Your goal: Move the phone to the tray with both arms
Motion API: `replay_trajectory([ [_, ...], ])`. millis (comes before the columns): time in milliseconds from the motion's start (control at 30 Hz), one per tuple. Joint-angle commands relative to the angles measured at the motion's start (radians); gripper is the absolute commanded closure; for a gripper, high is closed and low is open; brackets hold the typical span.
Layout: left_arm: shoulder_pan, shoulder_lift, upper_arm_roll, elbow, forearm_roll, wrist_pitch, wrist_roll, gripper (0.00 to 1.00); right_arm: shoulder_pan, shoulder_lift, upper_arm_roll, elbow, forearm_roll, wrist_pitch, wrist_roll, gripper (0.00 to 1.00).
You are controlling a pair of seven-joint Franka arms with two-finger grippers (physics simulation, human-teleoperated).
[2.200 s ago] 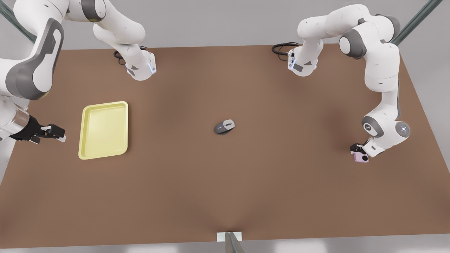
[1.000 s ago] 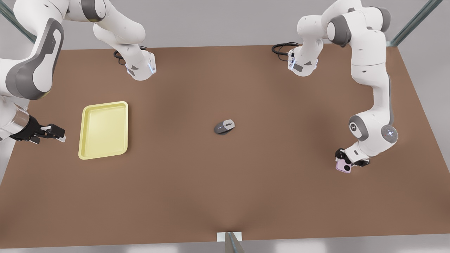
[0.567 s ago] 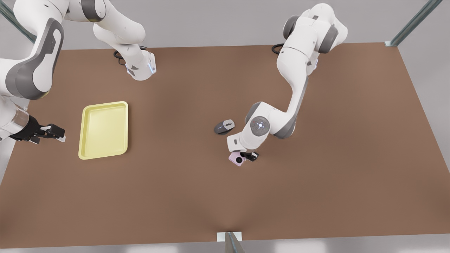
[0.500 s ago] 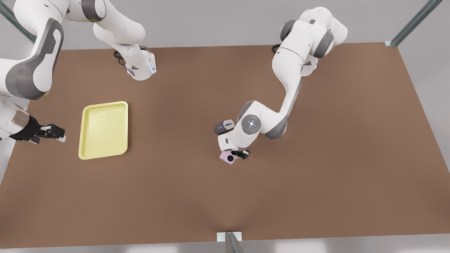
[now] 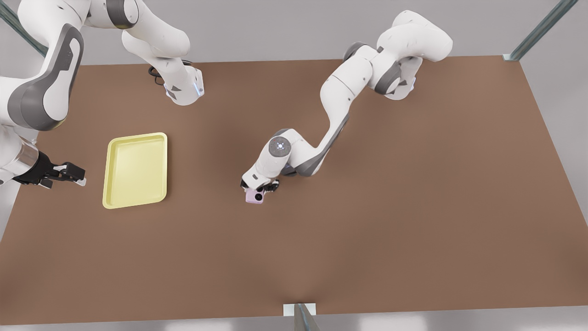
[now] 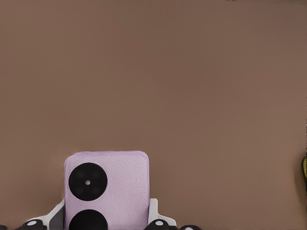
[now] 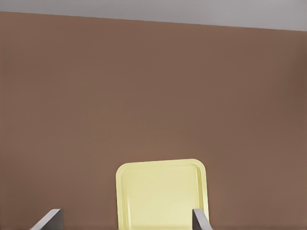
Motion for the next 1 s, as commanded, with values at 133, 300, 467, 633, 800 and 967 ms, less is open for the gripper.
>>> replay_trajectory([
  [133,-0.043,0.025,-0.005,-0.012,0.035,0.090,-0.288,0.29,0.000,-0.001,0.000,0.001,0.001,-0.001,0.001,0.00],
  [300,-0.069,0.034,-0.006,-0.033,0.113,0.101,-0.154,0.25,-0.006,-0.007,-0.001,0.001,-0.005,-0.008,-0.001,0.00],
  [467,-0.095,0.053,-0.006,-0.032,0.116,0.102,-0.067,0.20,-0.002,-0.003,0.000,-0.001,-0.004,-0.007,-0.001,0.00],
  [633,-0.092,0.039,0.001,-0.024,0.119,0.092,-0.007,0.00,0.003,-0.007,0.002,-0.007,-0.007,-0.023,0.001,0.00],
  [800,0.187,-0.195,0.009,-0.070,0.073,-0.477,0.108,0.00,0.080,-0.001,0.020,-0.006,-0.007,-0.048,0.011,0.00],
  [967,0.515,-0.430,0.104,-0.078,0.087,-0.862,0.604,0.00,0.328,0.040,0.037,-0.004,0.019,-0.086,0.303,0.00],
])
